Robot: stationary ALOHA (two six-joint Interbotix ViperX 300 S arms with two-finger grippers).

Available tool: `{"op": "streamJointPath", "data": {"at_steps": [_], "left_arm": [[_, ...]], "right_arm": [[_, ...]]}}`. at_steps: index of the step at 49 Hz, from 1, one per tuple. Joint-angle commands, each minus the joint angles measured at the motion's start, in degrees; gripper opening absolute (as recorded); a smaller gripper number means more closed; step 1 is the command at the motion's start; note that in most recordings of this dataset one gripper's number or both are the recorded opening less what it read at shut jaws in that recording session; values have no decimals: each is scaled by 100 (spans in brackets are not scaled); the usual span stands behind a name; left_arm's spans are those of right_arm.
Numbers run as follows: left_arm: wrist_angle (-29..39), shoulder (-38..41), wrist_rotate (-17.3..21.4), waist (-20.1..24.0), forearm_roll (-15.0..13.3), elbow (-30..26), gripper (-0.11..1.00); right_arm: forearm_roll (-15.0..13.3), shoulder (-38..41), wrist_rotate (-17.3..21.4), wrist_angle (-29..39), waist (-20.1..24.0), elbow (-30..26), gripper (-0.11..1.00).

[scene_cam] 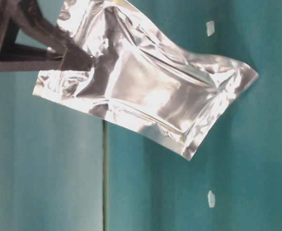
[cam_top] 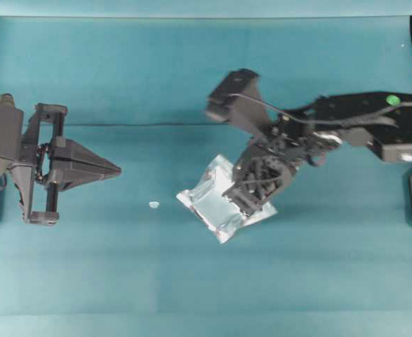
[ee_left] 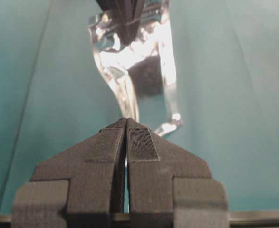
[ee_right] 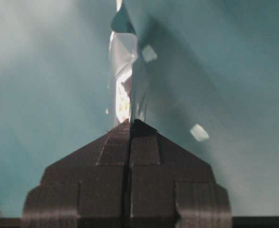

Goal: Hand over the silver zip bag and make it stand upright.
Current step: 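Lift the bag with the right gripper and swing it upright toward center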

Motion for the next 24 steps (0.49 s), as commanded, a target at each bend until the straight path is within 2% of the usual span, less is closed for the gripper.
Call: {"op": "streamJointPath", "data": {"at_steps": [1, 9, 14, 24], "left_arm": [[-26, -18, 0, 9, 18, -88, -8], [-26, -35, -18, 0, 18, -88, -8], [-35, -44, -26, -9, 18, -79, -8], [-26, -44, -18, 0, 18, -70, -8]], "right_arm": [[-9, 53, -343, 431, 18, -483, -5], [0, 387, -976, 1081, 62, -1116, -5], [-9, 633, -1547, 1512, 114, -1591, -5], [-114, 993, -2487, 1925, 211, -2338, -5]]}}
